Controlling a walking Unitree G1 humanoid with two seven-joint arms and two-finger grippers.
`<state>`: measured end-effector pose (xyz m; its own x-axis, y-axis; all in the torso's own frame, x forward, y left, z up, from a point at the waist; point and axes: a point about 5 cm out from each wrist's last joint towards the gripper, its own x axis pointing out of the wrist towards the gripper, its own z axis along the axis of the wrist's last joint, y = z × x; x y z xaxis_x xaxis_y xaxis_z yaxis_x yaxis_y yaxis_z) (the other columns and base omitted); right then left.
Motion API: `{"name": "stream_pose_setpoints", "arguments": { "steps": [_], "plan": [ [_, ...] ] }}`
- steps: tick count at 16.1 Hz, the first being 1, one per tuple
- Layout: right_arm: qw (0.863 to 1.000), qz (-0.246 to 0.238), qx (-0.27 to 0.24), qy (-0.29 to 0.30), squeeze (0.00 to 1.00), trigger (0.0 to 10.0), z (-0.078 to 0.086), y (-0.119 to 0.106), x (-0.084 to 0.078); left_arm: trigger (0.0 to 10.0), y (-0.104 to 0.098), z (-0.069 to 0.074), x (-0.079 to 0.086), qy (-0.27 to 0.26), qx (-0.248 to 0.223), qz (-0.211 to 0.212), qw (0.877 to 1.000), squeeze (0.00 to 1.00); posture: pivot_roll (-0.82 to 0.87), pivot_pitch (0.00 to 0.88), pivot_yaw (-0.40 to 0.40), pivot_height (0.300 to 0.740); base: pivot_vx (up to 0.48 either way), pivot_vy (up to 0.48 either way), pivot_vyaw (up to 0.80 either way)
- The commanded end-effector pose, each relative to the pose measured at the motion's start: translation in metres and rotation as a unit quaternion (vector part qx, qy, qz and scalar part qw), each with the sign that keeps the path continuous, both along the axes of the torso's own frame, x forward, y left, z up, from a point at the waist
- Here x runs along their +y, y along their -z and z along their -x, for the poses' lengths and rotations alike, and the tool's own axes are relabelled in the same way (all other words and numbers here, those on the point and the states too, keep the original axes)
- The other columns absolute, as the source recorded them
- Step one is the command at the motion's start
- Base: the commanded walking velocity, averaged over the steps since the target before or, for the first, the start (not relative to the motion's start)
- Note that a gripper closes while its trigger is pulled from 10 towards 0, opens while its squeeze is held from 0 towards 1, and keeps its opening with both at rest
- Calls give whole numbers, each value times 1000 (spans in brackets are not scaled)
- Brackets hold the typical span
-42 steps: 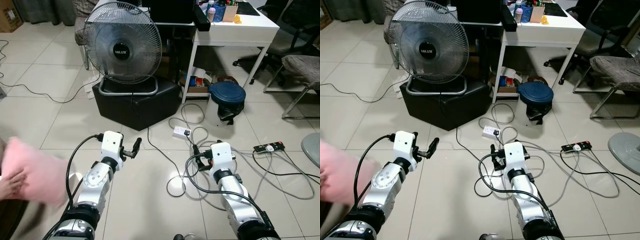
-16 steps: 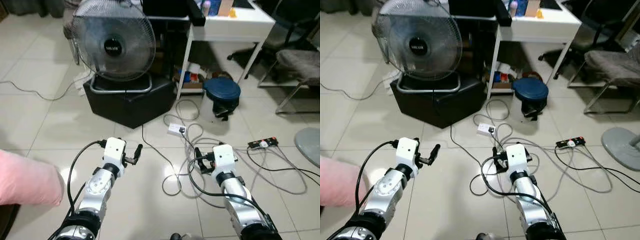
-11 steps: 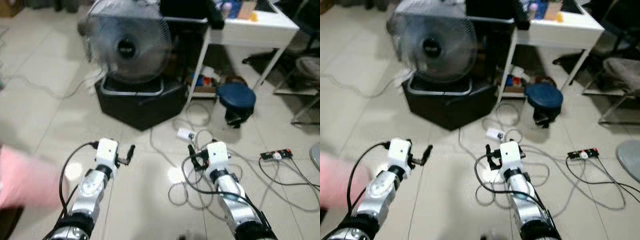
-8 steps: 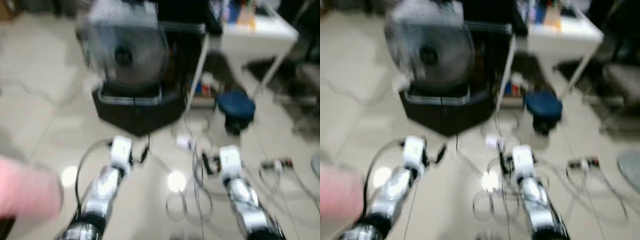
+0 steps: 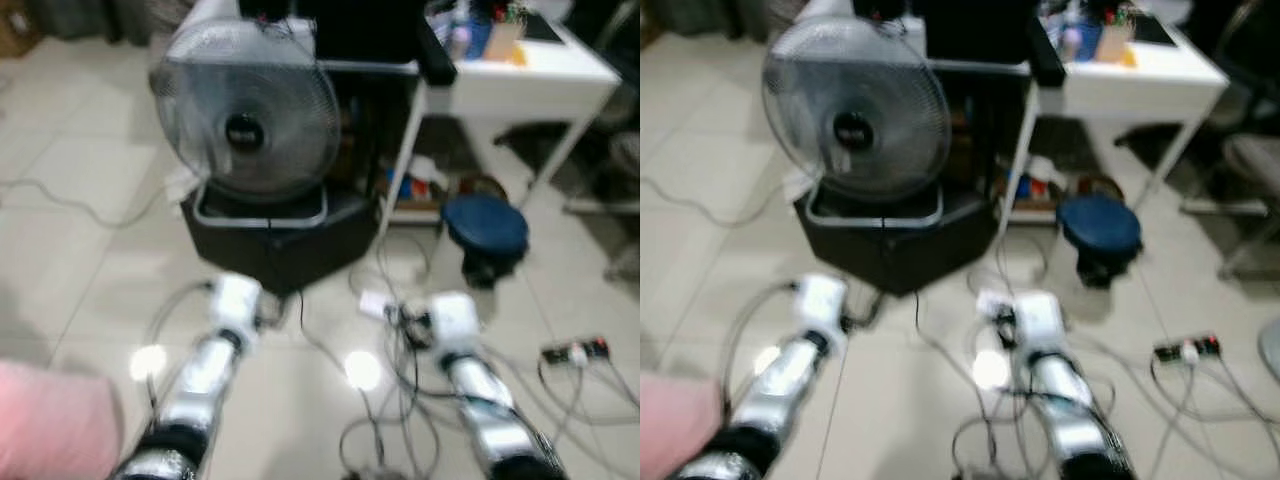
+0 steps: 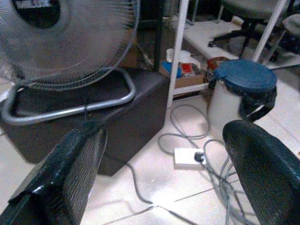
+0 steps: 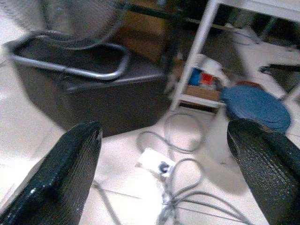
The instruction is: Move the pillow to the sofa from floor
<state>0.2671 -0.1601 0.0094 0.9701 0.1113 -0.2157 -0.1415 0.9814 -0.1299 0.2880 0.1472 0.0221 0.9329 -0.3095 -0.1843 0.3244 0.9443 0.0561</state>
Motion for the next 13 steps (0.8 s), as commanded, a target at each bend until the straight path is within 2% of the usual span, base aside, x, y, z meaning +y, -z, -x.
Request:
{"name": "stream_pose_setpoints", "arguments": {
  "steps": [1, 7, 10, 12, 13],
  "plan": [
    [1000, -11, -8, -8, 129, 10000, -1, -3, 8, 10000, -3, -1, 14, -14, -7, -13, 1000, 0, -58, 78, -56, 740, 465, 0, 0],
    [1000, -13, -4, -16, 133, 10000, 0, -1, 11, 10000, -5, -2, 15, -18, -12, -10, 1000, 0, -49, 75, -57, 740, 465, 0, 0],
    [1000, -15, -5, -16, 145, 10000, -2, -2, 11, 10000, -5, -2, 15, -18, -15, -6, 1000, 0, -40, 69, -60, 740, 374, 218, 0],
    [1000, -15, -4, -15, 208, 10000, -2, -2, 10, 10000, -4, 1, 14, -14, -15, 2, 1000, 0, -37, 68, -61, 740, 465, 0, 800],
    [1000, -15, -2, -17, 239, 10000, -2, -2, 10, 10000, -3, 2, 14, -15, -12, -2, 1000, 0, -34, 66, -63, 740, 0, 0, 794]
  ]
}}
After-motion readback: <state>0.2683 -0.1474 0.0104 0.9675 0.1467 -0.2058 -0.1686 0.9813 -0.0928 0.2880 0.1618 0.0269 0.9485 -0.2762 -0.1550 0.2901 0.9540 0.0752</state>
